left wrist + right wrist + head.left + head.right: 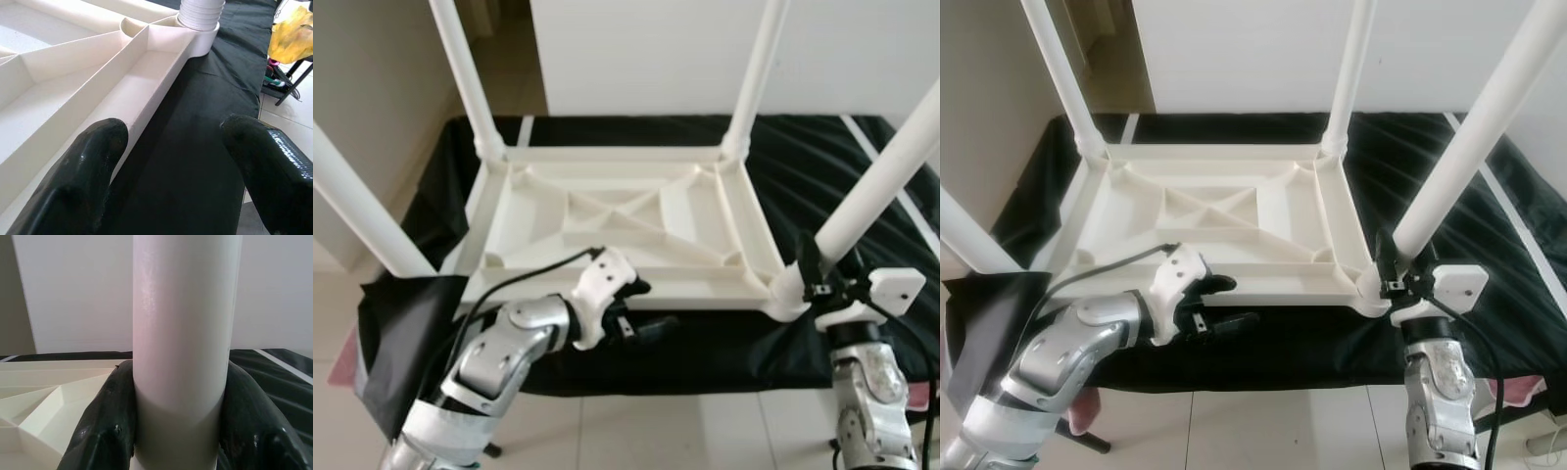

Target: Building children table

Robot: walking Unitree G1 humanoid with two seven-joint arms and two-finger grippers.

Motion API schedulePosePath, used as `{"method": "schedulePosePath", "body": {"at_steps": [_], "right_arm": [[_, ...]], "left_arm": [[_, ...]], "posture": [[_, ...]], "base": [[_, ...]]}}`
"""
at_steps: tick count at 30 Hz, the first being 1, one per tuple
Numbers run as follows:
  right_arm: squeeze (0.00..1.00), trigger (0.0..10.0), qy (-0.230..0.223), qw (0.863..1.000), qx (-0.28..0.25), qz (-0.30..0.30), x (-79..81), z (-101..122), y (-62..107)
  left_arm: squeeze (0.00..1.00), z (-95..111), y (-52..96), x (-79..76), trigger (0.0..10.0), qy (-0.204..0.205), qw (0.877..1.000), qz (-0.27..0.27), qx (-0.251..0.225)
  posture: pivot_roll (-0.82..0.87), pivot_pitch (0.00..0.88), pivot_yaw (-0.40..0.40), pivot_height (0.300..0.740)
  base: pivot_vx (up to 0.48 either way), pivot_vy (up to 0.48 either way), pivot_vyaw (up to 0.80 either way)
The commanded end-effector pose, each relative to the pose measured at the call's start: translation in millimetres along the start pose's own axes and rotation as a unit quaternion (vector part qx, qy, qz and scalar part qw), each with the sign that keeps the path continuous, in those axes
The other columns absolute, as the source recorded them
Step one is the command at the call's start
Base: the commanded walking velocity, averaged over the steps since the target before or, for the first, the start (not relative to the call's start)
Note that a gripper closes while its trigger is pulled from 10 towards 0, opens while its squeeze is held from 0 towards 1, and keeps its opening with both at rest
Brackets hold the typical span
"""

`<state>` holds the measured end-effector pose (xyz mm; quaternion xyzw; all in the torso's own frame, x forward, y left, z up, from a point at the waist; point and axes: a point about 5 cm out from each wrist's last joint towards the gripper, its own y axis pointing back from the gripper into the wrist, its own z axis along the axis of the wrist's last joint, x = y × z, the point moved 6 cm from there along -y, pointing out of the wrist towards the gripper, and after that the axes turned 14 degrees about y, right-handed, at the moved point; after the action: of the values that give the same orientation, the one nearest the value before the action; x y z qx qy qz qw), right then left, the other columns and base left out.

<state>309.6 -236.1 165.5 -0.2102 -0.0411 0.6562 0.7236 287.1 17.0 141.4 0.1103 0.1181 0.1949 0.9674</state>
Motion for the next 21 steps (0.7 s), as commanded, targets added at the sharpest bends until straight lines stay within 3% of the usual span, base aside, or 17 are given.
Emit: {"method": "schedulePosePath", "body": {"at_steps": [1, 3, 9, 12, 14, 15, 18, 19, 21], "right_arm": [[0.00, 10.0, 0.005, 0.989, 0.141, -0.039, -12.0, -64, 30.5], [0.00, 10.0, 0.014, 0.985, 0.152, -0.084, -24.3, -70, 24.2], [0.00, 10.0, 0.030, 0.972, 0.185, -0.145, -48.0, -82, 22.1], [0.00, 10.0, 0.038, 0.956, 0.209, -0.201, -67.2, -91, 26.8], [0.00, 10.0, 0.032, 0.951, 0.213, -0.222, -71.8, -93, 28.7], [0.00, 10.0, 0.037, 0.942, 0.215, -0.255, -78.5, -93, 32.5], [0.00, 10.0, 0.025, 0.930, 0.226, -0.288, -79.3, -97, 37.0], [0.00, 10.0, 0.018, 0.913, 0.234, -0.334, -79.0, -101, 42.8], [0.00, 10.0, 0.018, 0.913, 0.234, -0.334, -79.0, -101, 42.8]], "left_arm": [[0.00, 0, -1.6, -6.0, 10.0, -0.003, 1.000, -0.015, -0.001], [0.00, 1, -4.4, -10.8, 10.0, -0.002, 1.000, -0.024, -0.003], [0.00, 1, -7.4, -16.2, 10.0, -0.002, 0.999, -0.034, -0.003], [0.00, 1, -8.0, -15.8, 10.0, 0.000, 0.999, -0.033, -0.004], [0.00, 1, -8.1, -15.2, 10.0, 0.000, 0.999, -0.033, -0.005], [0.00, 2, -8.3, -14.7, 10.0, -0.001, 0.999, -0.032, -0.006], [0.00, 3, -9.0, -14.1, 10.0, 0.000, 0.999, -0.032, -0.007], [0.00, 4, -9.9, -14.4, 10.0, -0.001, 0.999, -0.032, -0.009], [0.00, 4, -9.9, -14.4, 10.0, -0.001, 0.999, -0.032, -0.009]], "posture": [[-0.04, 0.066, 0.050, 0.740], [-0.04, 0.062, 0.051, 0.740], [-0.04, 0.059, 0.050, 0.740], [-0.04, 0.061, 0.049, 0.740], [-0.04, 0.061, 0.049, 0.740], [-0.04, 0.062, 0.048, 0.740], [-0.04, 0.061, 0.049, 0.740], [-0.05, 0.062, 0.050, 0.740], [-0.05, 0.062, 0.050, 0.740]], "base": [[0.000, 0.000, 0.00], [0.000, 0.000, 0.00], [0.000, 0.000, 0.00], [0.000, 0.000, 0.00], [0.000, 0.000, 0.00], [0.000, 0.000, 0.00], [0.000, 0.000, 0.00], [0.000, 0.000, 0.00], [0.000, 0.000, 0.00]]}}
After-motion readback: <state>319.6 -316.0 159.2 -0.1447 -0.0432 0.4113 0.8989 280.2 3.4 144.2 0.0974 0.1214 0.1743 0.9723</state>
